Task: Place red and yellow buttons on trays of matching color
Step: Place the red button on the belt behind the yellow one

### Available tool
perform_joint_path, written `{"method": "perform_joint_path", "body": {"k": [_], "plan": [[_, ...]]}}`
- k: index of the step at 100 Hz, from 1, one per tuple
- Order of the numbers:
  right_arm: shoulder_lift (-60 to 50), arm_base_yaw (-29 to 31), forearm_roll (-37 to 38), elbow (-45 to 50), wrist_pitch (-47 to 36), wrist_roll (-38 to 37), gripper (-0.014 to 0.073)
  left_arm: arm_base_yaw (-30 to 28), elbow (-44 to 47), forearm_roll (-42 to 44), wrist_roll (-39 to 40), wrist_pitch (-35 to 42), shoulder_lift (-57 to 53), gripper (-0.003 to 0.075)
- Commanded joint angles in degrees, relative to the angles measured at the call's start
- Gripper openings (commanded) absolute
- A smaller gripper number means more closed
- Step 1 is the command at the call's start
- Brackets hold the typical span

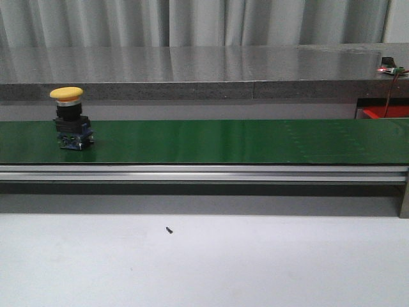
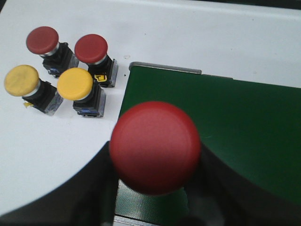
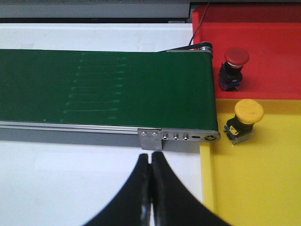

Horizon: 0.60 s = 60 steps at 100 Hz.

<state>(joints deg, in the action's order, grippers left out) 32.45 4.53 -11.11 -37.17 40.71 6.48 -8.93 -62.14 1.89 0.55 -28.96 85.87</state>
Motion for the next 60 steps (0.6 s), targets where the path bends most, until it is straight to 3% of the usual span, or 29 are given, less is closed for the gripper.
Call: {"method": "perform_joint_path", "body": {"k": [1, 60], "plan": [[0.0, -0.2, -0.6, -1.5, -4.0, 0.4, -0.0068, 0.5, -2.1, -0.1, 0.0, 3.7, -1.0, 0.0147], [0.0, -0.2, -0.6, -1.5, -4.0, 0.4, -0.0068, 0.5, -2.1, 0.1, 0.0, 5.6, 4.3, 0.0167]]}}
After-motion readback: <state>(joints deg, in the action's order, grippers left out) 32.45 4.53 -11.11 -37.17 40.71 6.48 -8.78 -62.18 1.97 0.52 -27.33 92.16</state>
